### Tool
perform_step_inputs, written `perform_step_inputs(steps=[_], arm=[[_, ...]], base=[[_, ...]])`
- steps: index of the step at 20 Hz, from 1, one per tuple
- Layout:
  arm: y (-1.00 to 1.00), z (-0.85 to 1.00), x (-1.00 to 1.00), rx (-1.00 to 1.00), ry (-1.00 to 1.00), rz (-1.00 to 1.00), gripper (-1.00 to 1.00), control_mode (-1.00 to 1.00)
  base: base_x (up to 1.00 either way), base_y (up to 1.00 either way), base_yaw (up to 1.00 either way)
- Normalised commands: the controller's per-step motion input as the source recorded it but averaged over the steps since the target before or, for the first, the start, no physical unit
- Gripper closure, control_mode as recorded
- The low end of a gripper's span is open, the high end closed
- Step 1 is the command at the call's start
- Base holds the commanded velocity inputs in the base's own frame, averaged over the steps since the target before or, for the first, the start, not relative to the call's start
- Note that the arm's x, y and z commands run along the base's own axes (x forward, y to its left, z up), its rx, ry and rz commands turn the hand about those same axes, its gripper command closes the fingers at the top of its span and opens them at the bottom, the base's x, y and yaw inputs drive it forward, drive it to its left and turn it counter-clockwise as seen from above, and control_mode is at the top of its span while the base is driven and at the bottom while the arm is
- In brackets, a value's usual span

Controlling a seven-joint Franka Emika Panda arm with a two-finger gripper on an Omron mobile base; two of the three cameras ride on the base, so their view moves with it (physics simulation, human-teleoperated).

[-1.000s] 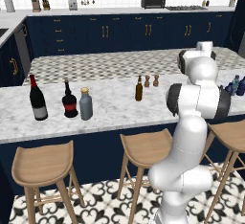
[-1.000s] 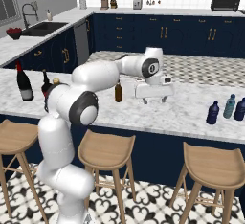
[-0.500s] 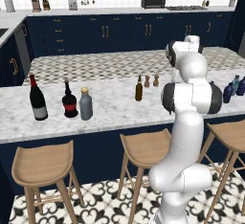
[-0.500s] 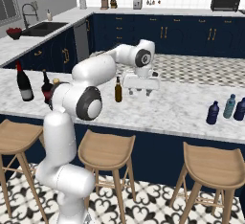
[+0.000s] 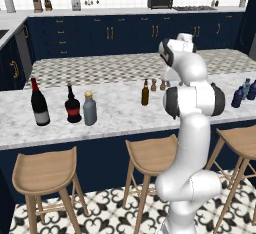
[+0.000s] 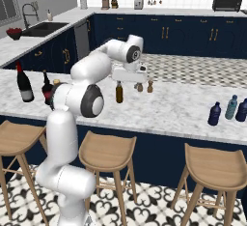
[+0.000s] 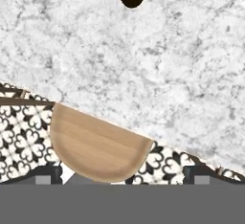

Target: Move the plastic bottles in the middle to the plastics group, and the glass bottles in the middle to the glass group.

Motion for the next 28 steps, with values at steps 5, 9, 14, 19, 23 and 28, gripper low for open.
perform_step_inputs(steps=[5,9,14,19,23,28], arm=[[0.52,-0.19,0.31,0.00,-0.32,-0.01,-1.00,-1.00],[0.36,-0.14,0.16,0.00,-0.20,-0.11,-1.00,-1.00],[0.38,-0.13,0.26,0.00,-0.05,-0.26,-1.00,-1.00],[0.35,-0.17,0.27,0.00,-0.10,-0.30,-1.00,-1.00],[0.07,-0.14,0.32,-0.08,-0.13,-0.11,-1.00,-1.00],[0.04,-0.10,0.37,-0.03,-0.09,-0.13,-1.00,-1.00]], base=[[0.00,0.00,0.00],[0.00,0.00,0.00],[0.00,0.00,0.00],[0.00,0.00,0.00],[0.00,0.00,0.00],[0.00,0.00,0.00]])
